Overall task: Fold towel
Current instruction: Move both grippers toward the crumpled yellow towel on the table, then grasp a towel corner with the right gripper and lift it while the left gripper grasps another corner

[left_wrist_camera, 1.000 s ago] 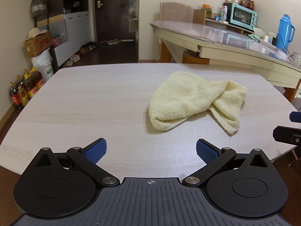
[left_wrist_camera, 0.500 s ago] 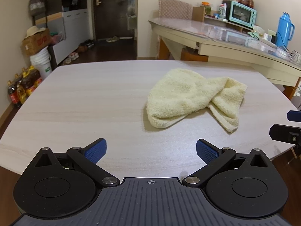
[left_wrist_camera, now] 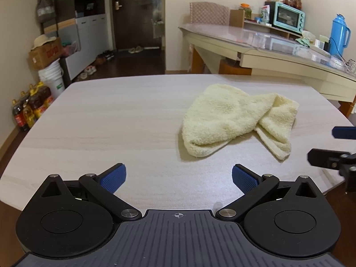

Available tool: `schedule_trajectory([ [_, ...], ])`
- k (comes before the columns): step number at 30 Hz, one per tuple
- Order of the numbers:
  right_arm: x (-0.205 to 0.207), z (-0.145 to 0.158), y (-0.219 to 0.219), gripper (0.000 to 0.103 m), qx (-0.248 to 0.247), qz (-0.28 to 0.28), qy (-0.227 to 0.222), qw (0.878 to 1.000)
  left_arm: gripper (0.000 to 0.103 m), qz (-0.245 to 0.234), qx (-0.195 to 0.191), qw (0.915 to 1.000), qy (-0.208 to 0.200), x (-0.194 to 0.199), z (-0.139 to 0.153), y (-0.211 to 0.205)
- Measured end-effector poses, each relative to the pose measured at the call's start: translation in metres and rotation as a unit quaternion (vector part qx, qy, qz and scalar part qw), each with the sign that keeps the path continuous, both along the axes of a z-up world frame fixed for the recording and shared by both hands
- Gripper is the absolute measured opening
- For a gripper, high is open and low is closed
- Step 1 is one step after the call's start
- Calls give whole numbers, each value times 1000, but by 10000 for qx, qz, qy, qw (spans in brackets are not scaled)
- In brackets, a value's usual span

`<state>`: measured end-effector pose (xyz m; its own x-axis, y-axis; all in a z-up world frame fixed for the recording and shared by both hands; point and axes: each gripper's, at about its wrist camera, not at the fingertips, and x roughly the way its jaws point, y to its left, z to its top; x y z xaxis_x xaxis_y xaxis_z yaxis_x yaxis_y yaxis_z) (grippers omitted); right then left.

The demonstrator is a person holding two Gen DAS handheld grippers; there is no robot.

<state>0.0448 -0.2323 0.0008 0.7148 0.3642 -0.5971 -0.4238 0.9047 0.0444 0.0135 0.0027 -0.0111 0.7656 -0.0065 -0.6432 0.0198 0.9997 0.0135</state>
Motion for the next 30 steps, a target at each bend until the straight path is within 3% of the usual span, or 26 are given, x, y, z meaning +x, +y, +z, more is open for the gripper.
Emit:
schedule_trajectory([
  [4,7,-6,9,80,-109,94,32,9999,103,-53,24,10000,0,5,-1,4],
  [8,16,-17,20,50,-252,249,91,9993,103,-106,46,9999,0,10,-2,7],
  [18,32,-33,32,44,-472,350,72,9982,103,-448,-81,9990,-43,27,-7,19],
  [19,33,-33,32,37,-467,362,71,9982,103,-522,-116,9986,-56,28,-7,20],
  [20,33,-32,31,24,-450,377,75,9982,103,-608,-153,9980,-73,29,-6,19],
  [22,35,-32,28,11,-416,406,85,9983,103,-760,-191,9969,-94,32,-6,17],
  [30,27,3,-1,10,-301,512,-102,9982,103,-1511,125,9883,-176,42,-5,-2],
])
